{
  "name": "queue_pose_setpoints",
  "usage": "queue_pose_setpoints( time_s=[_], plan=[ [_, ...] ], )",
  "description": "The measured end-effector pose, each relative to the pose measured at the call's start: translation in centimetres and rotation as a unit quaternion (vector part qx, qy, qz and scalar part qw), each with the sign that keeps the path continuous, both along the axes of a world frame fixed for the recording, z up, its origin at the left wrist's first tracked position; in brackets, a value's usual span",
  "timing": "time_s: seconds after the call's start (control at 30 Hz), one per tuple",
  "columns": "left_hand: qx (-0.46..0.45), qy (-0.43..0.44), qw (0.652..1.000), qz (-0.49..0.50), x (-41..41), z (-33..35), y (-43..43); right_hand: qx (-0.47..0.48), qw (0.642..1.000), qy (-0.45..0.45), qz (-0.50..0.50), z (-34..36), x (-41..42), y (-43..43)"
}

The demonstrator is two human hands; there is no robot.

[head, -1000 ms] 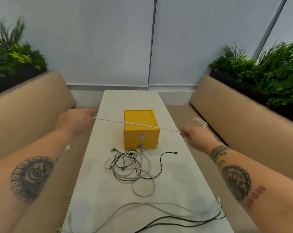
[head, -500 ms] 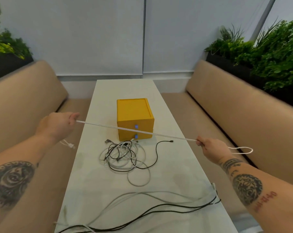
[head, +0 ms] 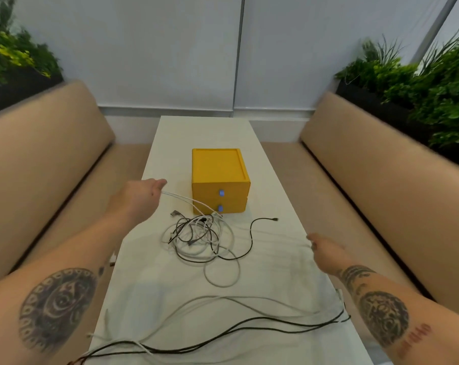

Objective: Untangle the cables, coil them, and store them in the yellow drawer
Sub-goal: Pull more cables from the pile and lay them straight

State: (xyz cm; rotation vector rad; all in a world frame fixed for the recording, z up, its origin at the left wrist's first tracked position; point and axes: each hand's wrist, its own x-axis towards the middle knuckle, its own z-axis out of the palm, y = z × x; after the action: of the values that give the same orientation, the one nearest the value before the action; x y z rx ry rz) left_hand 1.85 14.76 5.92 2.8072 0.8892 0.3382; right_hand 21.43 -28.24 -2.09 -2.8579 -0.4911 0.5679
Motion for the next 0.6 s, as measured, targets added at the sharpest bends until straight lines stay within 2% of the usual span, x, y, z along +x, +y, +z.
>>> queue_pose_setpoints(
  time_s=[0.07, 0.17, 0.23, 0.33, 0.4, 0.5, 0.6],
  plan=[
    [0.017, 0.008, 0.998, -0.065, 1.3, 1.4, -2.8, 0.001, 0.999, -0.014, 0.039, 1.5, -1.0, 3.2],
    [0.027, 0.003, 0.992, -0.122, 2.9, 2.8, -5.7, 0.172, 0.971, -0.025, 0.164, 5.9, -4.7, 10.1],
    [0.028, -0.008, 0.990, -0.139, 3.5, 3.6, -7.0, 0.245, 0.942, -0.015, 0.229, 9.0, -7.7, 14.7],
    [0.067, -0.044, 0.980, -0.179, 3.1, 5.2, -7.6, 0.343, 0.912, 0.014, 0.224, 12.1, -10.4, 18.5],
    [0.071, -0.041, 0.977, -0.197, 1.8, 5.8, -6.3, 0.337, 0.912, -0.006, 0.232, 12.9, -10.4, 18.5],
    [0.023, 0.004, 0.979, -0.204, -0.9, 5.6, -3.3, 0.237, 0.928, -0.090, 0.273, 13.0, -8.3, 16.2],
    [-0.025, -0.003, 0.983, -0.181, -3.5, 4.0, -1.0, 0.168, 0.942, -0.135, 0.258, 12.4, -5.3, 13.3]
  ],
)
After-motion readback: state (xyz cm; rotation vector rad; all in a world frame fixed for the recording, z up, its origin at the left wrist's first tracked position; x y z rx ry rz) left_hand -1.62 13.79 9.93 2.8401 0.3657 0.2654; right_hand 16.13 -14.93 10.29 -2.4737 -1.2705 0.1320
